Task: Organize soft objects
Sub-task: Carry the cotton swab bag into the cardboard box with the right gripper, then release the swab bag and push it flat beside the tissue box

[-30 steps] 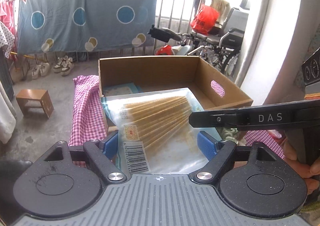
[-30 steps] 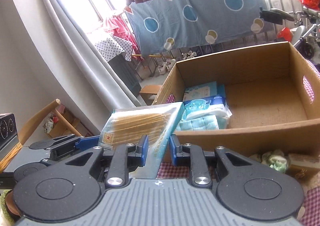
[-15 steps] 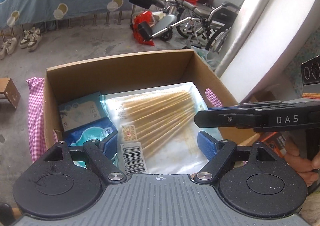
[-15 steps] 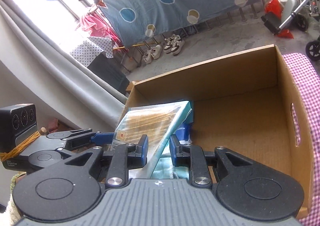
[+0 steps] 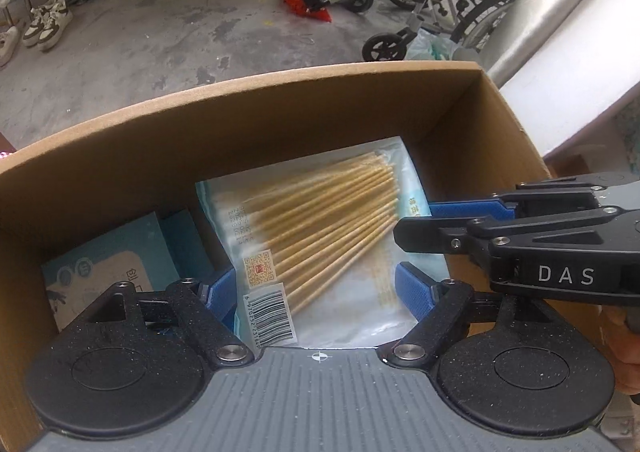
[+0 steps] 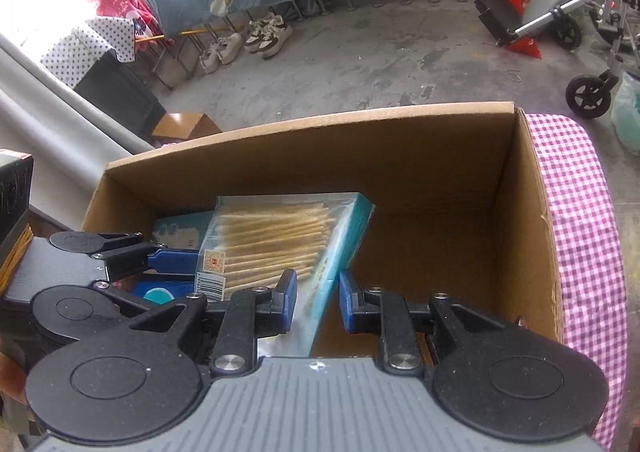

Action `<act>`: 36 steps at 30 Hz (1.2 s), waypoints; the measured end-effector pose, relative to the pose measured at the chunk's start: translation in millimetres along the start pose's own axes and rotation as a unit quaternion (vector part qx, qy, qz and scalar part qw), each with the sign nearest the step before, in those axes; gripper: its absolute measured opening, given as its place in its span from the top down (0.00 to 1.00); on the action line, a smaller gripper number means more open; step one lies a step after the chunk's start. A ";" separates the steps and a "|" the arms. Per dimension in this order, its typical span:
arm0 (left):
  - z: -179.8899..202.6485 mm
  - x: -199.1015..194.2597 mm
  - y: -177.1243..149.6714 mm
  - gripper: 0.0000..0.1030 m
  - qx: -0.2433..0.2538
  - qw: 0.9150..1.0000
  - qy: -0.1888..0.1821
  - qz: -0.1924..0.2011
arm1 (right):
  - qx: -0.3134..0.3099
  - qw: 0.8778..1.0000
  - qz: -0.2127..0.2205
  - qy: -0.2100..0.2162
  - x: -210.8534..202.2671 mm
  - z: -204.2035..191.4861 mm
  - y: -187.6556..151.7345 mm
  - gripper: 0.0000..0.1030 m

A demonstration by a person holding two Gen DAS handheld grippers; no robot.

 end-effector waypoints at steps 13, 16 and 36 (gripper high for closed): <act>-17.5 24.8 18.7 0.10 -0.057 0.998 0.035 0.007 | -0.025 0.998 0.036 -0.046 -4.9 13.7 9.4 0.72; -19.3 7.0 17.2 0.07 -0.060 0.997 0.035 0.022 | -0.009 0.999 0.048 -0.020 -24.1 14.1 9.0 0.72; -67.6 -204.9 -77.8 0.01 -0.074 0.982 -0.009 0.175 | 0.120 0.979 -0.133 0.095 59.0 -21.0 -40.6 0.41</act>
Point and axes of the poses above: each gripper's, at about its wrist camera, not at the fingertips, and x roughly the way its jaws point, z to its right, y to its top, the point moved 9 cm from there along x, roughly the way its jaws point, and after that the axes turned 11 degrees about -x, right-handed, at the moved point
